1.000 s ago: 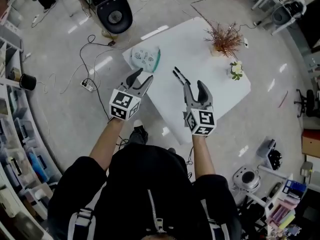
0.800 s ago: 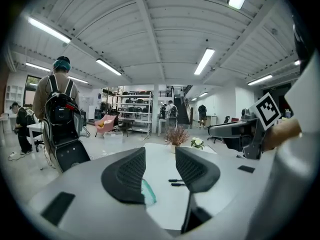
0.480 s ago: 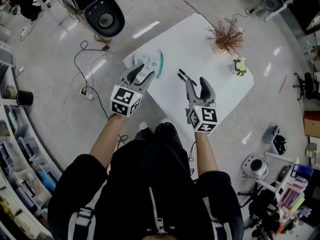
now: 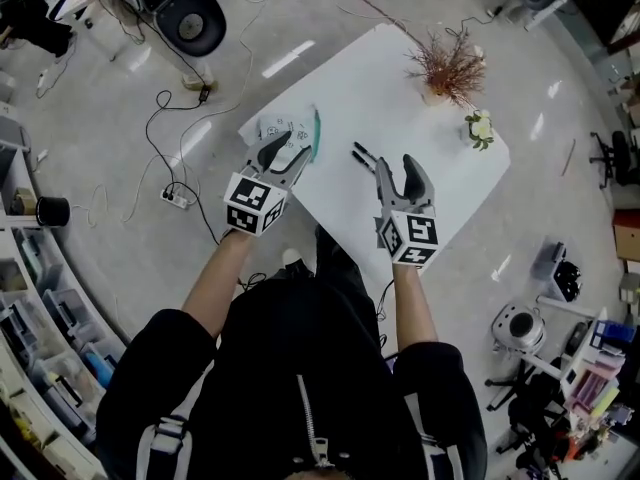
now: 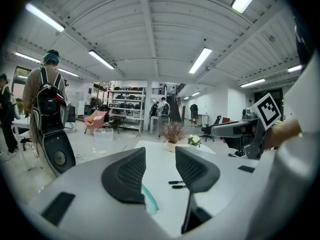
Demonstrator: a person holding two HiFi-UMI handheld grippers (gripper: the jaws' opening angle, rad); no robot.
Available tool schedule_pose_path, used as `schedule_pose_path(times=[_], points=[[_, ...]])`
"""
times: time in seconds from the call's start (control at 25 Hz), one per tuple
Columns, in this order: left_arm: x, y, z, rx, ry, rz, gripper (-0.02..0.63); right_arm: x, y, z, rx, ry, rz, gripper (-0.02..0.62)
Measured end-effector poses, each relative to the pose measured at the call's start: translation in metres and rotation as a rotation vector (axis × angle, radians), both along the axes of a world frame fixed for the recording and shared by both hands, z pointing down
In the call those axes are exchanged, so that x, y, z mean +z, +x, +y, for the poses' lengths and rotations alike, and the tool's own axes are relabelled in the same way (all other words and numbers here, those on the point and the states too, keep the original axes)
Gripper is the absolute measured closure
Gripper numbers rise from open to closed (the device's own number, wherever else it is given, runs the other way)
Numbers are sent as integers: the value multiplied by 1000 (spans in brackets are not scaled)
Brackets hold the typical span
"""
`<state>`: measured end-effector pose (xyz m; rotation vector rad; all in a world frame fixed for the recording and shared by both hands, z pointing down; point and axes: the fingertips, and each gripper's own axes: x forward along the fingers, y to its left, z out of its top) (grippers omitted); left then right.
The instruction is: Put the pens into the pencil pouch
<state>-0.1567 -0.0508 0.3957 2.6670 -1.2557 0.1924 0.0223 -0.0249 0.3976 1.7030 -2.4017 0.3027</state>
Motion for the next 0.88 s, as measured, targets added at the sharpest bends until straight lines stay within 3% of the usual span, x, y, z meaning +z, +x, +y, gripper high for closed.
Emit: schedule_pose_path(times=[0.4, 0.88], points=[[31, 22, -55, -24, -76, -31, 419, 17, 24, -57, -31, -41, 14, 386], [106, 37, -84, -39, -240, -87, 419, 68, 40, -87, -58, -152, 22, 391]])
